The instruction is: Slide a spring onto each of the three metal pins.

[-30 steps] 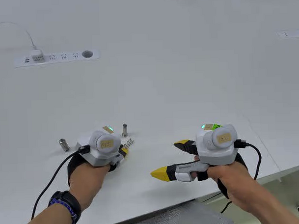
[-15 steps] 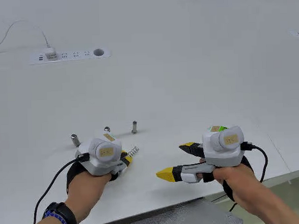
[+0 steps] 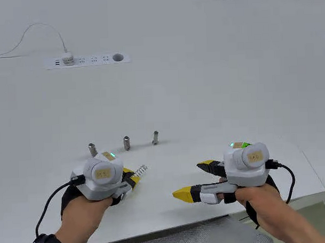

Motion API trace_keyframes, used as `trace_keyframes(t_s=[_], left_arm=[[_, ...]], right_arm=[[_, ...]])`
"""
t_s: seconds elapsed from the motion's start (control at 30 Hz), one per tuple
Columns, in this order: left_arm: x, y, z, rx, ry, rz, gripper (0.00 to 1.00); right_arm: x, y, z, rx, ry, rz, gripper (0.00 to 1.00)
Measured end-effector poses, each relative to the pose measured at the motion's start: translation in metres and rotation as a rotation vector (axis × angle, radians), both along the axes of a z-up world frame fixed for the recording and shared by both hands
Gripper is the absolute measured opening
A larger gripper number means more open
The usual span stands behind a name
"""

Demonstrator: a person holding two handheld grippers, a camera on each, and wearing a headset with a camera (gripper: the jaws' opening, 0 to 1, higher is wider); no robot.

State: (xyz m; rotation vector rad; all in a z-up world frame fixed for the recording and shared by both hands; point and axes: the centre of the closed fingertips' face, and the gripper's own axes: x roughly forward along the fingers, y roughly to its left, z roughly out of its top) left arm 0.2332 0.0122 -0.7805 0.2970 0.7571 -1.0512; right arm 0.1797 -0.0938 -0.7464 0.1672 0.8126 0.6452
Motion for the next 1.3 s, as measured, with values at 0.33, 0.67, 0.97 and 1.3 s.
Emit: trace_keyframes(t_s=[0.33,0.67,0.97,1.3], left_arm=[[0.000,0.024,0.022,-0.015,-0.033,0.004,0.10],[-0.001,0.040,0.042,-0.028,-0.064,-0.010,0.10],[-0.005,0.046,0.059,-0.029,-0.099,-0.044,0.10],[-0.009,0.051,0.070,-0.039,-0.116,-0.060,0.10]], right_arm=[[0.004,0.018,0.005,0.023,-0.004,0.031,0.72],[0.013,0.042,0.017,0.070,-0.017,0.079,0.67],[0.024,0.070,0.033,0.157,-0.028,0.112,0.58],[0.034,0.098,0.041,0.213,-0.027,0.157,0.50]])
